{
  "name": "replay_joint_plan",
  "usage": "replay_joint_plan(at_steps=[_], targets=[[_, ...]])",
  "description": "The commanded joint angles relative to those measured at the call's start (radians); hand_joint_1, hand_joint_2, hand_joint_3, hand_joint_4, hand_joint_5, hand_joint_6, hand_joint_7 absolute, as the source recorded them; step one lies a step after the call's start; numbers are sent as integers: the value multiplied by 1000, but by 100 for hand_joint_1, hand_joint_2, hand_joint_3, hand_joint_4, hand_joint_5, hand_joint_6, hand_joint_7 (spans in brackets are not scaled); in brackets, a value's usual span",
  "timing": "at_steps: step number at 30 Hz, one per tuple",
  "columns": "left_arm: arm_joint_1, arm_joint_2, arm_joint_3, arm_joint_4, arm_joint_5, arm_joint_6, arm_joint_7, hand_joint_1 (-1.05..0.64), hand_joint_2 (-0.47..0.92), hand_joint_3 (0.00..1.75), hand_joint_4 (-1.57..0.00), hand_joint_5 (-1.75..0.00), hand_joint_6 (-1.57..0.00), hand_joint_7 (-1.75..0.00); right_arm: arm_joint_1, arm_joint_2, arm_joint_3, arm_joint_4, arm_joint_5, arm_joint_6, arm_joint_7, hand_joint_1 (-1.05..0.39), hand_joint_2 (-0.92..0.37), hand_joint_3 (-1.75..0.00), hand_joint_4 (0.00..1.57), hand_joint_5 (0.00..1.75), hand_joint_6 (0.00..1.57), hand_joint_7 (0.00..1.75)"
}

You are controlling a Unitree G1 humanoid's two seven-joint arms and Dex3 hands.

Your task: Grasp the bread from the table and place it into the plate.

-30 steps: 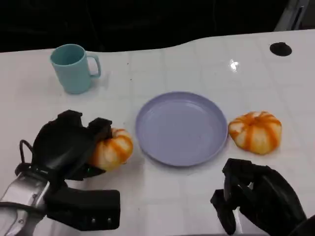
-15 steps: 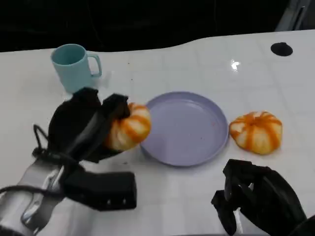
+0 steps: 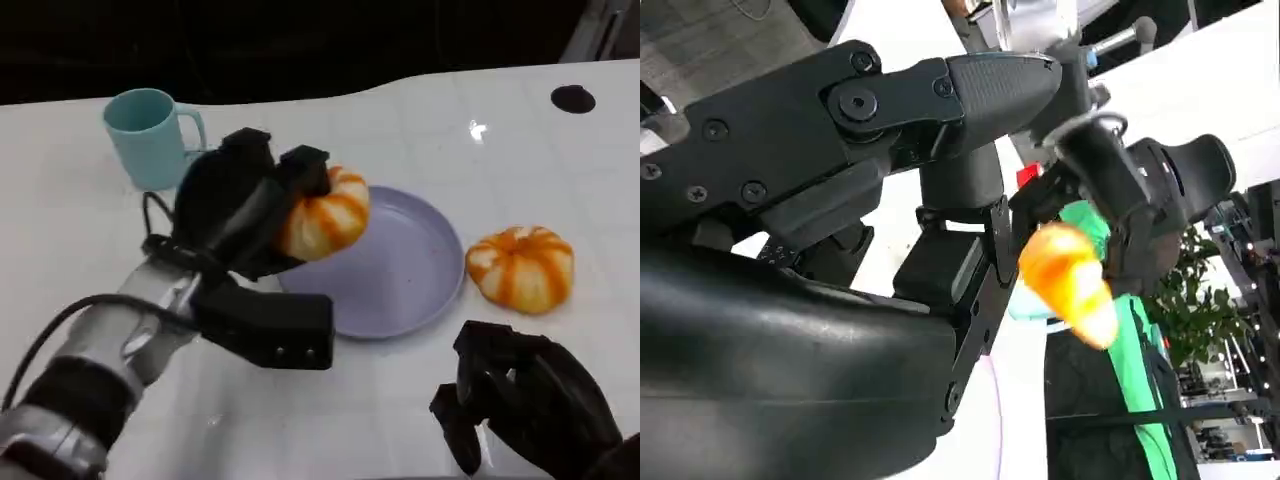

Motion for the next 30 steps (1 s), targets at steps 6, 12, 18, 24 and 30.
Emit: replay_joint_plan(at_steps=[6,12,18,24,30], targets=[[-136,-91,-49,232,-22,-13,0,-27,41,119,-92,-175,-75,-162,4,-10,-14,2,4,-15,9,-95,-92,-34,119,165,103,150],[-156,-111,-37,270,-97,-37,-141,-26,60,92,-78,-175,-78,-117,10,-6,-7,-8,-4,-18,3,-95,-92,-35,119,165,103,150],[-157,-76,-51,226,-130,-40,-346,-43,91,30,-54,-69,-57,-10,19,-5,-1,-22,-6,-15,-4,-95,-92,-34,119,164,103,150],[-146,-46,-94,158,-86,44,-445,-81,92,45,-11,-29,-22,0,20,-1,-2,-25,6,-10,-4,-95,-92,-32,120,164,102,150],[-117,-9,-101,89,-88,64,-488,-95,92,54,-1,-22,-15,-1,20,-2,-3,-27,11,-5,-4,-95,-92,-32,121,164,103,151]])
